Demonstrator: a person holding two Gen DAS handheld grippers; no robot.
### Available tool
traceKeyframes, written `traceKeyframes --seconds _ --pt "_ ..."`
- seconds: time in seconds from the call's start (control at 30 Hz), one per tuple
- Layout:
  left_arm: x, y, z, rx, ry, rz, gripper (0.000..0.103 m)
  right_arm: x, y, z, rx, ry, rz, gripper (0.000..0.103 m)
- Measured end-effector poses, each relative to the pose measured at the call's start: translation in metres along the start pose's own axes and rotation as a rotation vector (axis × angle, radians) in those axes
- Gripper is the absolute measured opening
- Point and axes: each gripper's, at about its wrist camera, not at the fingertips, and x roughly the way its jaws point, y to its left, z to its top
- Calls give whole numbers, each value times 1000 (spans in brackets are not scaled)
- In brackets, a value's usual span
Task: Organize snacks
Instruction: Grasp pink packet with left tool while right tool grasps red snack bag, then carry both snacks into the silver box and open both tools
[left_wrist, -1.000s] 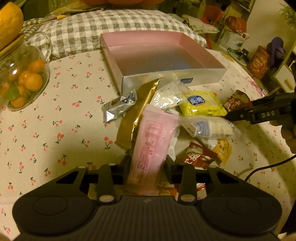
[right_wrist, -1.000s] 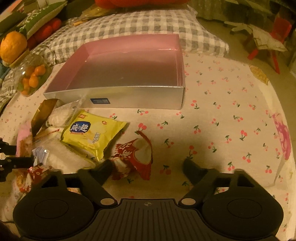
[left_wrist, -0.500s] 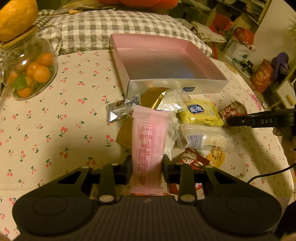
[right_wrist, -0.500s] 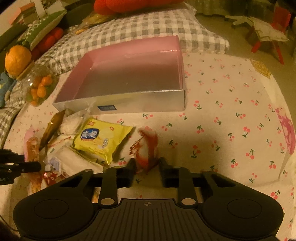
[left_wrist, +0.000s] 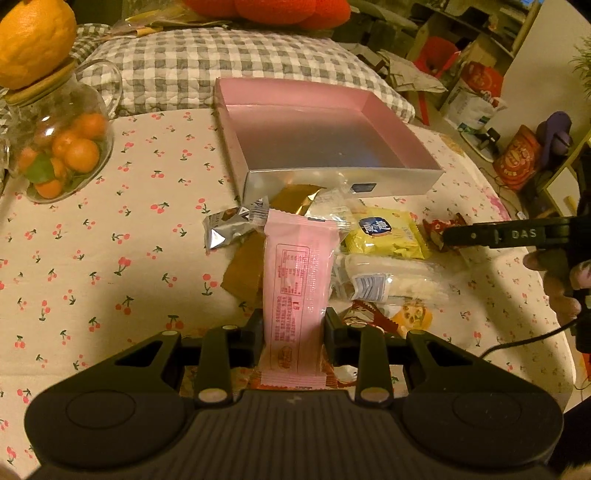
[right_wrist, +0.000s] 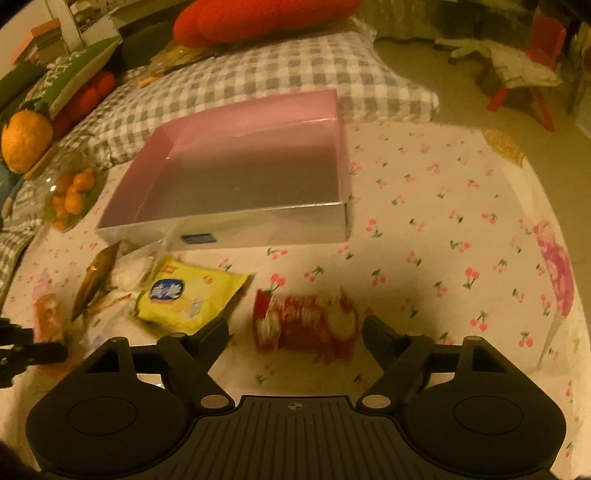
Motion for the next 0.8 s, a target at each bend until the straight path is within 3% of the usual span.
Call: traceKeyframes --seconds 0.27,0.33,0.43,0.8 --pt "1 -6 1 -2 -9 2 29 21 2 0 -18 24 -73 77" --pt "0 -7 1 -1 -12 1 29 22 2 -1 -20 14 -73 62" --pt "-2 -8 2 -4 -20 1 29 18 0 0 -13 -1 -64 52" --pt "-14 -14 17 -37 -81 -9 29 -6 4 13 52 -52 10 51"
